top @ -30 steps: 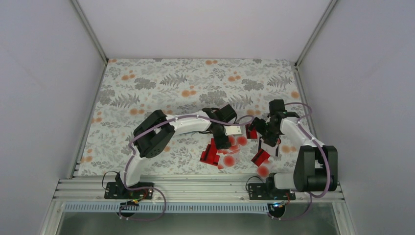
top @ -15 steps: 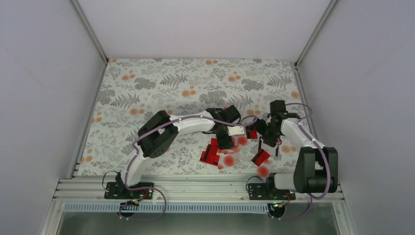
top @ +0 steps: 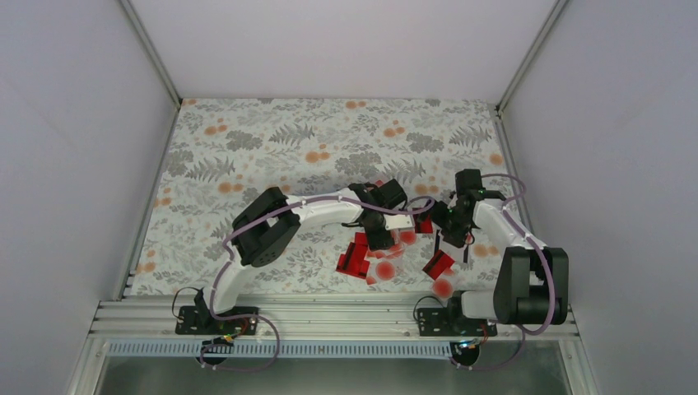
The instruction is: Put the credit cards into the card holder
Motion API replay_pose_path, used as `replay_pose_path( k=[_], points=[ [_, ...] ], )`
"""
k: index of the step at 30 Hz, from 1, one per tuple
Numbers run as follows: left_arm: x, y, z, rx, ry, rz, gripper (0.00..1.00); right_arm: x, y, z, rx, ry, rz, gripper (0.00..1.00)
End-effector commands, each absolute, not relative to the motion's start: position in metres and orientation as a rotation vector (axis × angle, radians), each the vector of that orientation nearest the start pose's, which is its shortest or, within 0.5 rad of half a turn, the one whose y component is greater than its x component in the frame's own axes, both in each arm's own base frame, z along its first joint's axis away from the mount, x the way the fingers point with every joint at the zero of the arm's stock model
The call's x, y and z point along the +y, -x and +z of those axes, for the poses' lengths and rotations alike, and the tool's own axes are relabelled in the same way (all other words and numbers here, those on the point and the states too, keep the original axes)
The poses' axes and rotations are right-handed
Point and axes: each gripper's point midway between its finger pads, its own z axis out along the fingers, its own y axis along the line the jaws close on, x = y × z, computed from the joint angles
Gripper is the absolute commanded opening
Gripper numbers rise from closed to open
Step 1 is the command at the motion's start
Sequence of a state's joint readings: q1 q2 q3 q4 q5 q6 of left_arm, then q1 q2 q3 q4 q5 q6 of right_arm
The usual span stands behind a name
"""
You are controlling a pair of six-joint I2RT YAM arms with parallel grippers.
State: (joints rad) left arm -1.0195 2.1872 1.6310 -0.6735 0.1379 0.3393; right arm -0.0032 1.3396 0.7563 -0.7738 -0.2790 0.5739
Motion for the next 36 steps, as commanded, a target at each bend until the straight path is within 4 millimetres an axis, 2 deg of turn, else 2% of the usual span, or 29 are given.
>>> replay_pose_path(
  k=[1, 7, 16, 27, 30, 33, 36],
  points=[
    [-0.416, -0.246, -0.008, 2.261, -1.83, -0.208, 0.73, 0.046, -0.248, 0.056, 2.841, -0.78, 0.51, 0.99],
    [-0.424, -0.249, 0.004, 2.28, -1.784, -0.287, 0.61, 0.046, -0.249, 0.057, 2.835, -0.775, 0.518, 0.99],
    [-0.425, -0.252, 0.012, 2.273, -1.782, -0.301, 0.55, 0.046, -0.249, 0.059, 2.832, -0.77, 0.527, 0.99],
    [-0.444, -0.261, 0.052, 2.261, -1.651, -0.465, 0.53, 0.053, -0.249, 0.063, 2.823, -0.747, 0.587, 0.99],
    [-0.44, -0.262, 0.056, 2.277, -1.642, -0.45, 0.57, 0.055, -0.249, 0.065, 2.818, -0.732, 0.614, 0.99],
    [-0.433, -0.258, 0.059, 2.294, -1.638, -0.45, 0.69, 0.058, -0.248, 0.066, 2.823, -0.71, 0.637, 0.99],
    [-0.431, -0.242, 0.06, 2.294, -1.669, -0.529, 0.81, 0.06, -0.246, 0.066, 2.823, -0.71, 0.655, 0.99]
  ],
)
